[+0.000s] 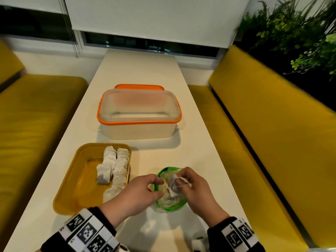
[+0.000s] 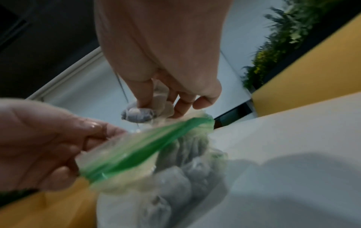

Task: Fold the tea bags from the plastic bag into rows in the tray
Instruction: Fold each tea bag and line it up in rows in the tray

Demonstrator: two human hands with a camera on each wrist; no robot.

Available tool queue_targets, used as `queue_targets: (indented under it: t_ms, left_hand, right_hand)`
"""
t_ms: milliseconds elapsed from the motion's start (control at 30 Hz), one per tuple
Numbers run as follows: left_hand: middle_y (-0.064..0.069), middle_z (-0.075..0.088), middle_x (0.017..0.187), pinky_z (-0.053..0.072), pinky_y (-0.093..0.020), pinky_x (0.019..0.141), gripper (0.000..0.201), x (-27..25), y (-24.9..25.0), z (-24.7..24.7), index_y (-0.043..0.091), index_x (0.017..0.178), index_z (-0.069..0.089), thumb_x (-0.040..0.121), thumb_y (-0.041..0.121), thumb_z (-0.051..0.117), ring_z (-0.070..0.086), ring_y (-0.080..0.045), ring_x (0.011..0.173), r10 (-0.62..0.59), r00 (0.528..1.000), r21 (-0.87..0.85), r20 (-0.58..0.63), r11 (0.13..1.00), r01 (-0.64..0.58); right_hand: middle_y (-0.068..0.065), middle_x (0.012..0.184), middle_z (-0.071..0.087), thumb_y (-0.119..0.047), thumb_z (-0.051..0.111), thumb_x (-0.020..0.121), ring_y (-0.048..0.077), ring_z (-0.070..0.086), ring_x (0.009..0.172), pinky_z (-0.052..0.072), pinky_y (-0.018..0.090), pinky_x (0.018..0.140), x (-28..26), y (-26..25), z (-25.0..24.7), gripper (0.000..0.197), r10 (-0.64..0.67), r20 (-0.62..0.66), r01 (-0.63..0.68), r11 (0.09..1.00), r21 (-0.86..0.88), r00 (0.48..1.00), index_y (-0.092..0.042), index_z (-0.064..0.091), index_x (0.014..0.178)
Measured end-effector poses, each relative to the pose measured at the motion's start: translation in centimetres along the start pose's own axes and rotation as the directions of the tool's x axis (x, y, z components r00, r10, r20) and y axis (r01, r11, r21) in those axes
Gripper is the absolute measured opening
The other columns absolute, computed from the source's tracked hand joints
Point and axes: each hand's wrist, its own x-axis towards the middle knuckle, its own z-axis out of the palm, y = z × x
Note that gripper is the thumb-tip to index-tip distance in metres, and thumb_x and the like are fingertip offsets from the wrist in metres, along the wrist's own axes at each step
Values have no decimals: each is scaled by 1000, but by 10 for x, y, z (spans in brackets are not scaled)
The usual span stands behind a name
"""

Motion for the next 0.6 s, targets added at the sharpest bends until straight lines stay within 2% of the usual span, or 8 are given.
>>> queue_targets:
  t_ms: [33, 100, 200, 267, 367, 467, 533, 600]
  left_hand:
    - [15, 62, 100, 52, -24, 76, 32, 0, 1, -1, 28, 113, 62, 82, 28, 68, 61, -9, 78, 4, 1000, -12, 8, 1000, -4]
    - [13, 62, 109, 53, -28, 79, 32, -1, 3, -2, 29, 114, 59, 83, 31, 67, 61, -12, 87, 18, 1000, -44, 17, 999, -18]
    - [14, 63, 105, 53, -27, 81, 24, -3, 10, -5, 38, 106, 56, 84, 39, 65, 61, -10, 91, 62, 998, -96, -9, 993, -63]
    - [8, 66, 100, 56, -32, 83, 21, -4, 18, -8, 37, 103, 59, 83, 42, 65, 64, -13, 92, 82, 996, -264, -26, 961, -85]
    - [-7, 70, 100, 58, -32, 76, 27, -9, 30, -12, 21, 108, 63, 86, 35, 62, 69, -17, 91, 72, 997, -566, 41, 824, -36]
    - [-10, 72, 86, 59, -32, 72, 15, -15, 34, -17, 4, 102, 61, 93, 15, 55, 71, -22, 81, 77, 994, -699, 83, 715, 3]
    - [-13, 71, 77, 59, -29, 65, 8, -18, 31, -23, 2, 97, 56, 94, 8, 52, 70, -23, 72, 48, 995, -773, 90, 633, 40]
    - [-16, 70, 77, 59, -28, 60, 4, -22, 26, -30, 3, 97, 52, 93, 4, 51, 70, -23, 67, 3, 995, -843, 102, 532, 85]
  right_hand:
    - [-12, 74, 60, -17, 60, 86, -2, 53, 70, 41, 17, 67, 0, -3, -3, 7, 35, -31, -32, 996, 86, 999, -20, 58, 80]
    - [-7, 68, 58, -5, 59, 89, 1, 51, 63, 41, 16, 61, 2, -7, -8, 9, 104, -73, -84, 969, 234, 992, -9, 57, 80]
    - [-4, 64, 57, -2, 56, 90, 6, 50, 59, 41, 18, 57, 6, -18, -17, 10, 161, -60, -123, 905, 406, 985, -3, 58, 80]
    - [-3, 62, 56, -2, 57, 89, 7, 48, 58, 39, 18, 55, 6, -28, -21, 8, 146, -21, -124, 896, 427, 989, -4, 59, 81]
    - [2, 63, 58, 1, 61, 85, 10, 52, 58, 43, 22, 55, 3, -44, -21, 6, 96, 20, -96, 917, 387, 995, 2, 56, 82]
    - [4, 65, 60, 2, 63, 82, 15, 57, 61, 48, 30, 59, 0, -59, -16, 8, 64, 18, -67, 949, 310, 998, -2, 56, 80]
    - [2, 64, 61, -1, 63, 84, 14, 58, 60, 48, 29, 58, -1, -68, -12, 10, 50, 8, -50, 956, 291, 999, -6, 58, 77]
    - [3, 65, 64, -5, 62, 86, 11, 58, 59, 47, 26, 57, -2, -76, -8, 9, 44, -8, -41, 968, 246, 999, -9, 61, 78]
